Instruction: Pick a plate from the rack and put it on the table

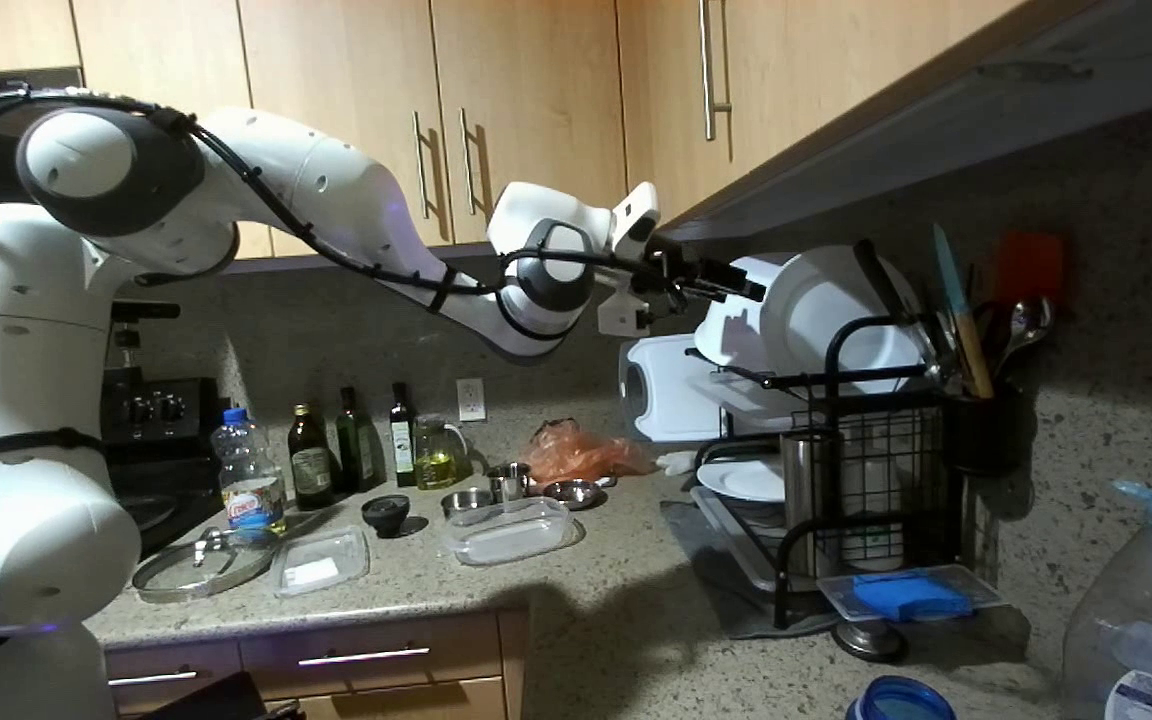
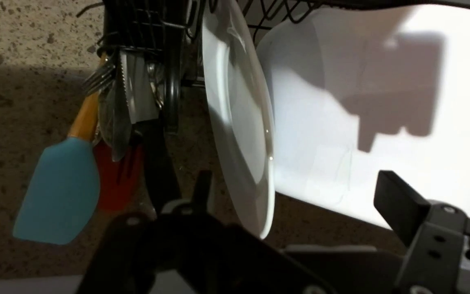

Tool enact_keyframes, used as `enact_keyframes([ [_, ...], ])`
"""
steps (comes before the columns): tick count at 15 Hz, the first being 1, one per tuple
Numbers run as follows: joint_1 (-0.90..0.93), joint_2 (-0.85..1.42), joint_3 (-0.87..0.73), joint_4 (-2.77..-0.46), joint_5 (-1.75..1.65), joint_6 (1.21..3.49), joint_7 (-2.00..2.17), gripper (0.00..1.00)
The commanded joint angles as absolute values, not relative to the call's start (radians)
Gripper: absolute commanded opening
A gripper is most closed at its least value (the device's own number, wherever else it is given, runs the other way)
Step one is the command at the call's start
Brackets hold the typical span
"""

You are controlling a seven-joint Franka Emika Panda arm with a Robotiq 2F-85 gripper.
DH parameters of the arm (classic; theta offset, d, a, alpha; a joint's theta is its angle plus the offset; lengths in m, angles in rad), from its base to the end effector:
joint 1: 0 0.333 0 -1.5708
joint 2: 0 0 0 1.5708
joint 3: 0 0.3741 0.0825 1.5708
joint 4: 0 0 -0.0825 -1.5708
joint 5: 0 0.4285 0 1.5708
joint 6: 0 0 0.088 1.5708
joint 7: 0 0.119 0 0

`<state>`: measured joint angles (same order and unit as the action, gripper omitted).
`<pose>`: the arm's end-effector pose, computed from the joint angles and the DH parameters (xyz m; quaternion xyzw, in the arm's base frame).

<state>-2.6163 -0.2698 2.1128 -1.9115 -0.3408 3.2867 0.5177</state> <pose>0.6555 -0.2387 0.5892 0.7960 -0.1914 0.5514 0.1605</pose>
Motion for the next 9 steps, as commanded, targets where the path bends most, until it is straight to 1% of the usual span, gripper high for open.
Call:
enact_keyframes([
  [1,-2.614,-0.299,2.109,-1.895,-0.287,3.283,0.513,1.0],
  [9,-2.604,-0.293,2.111,-1.911,-0.28,3.286,0.517,1.0],
])
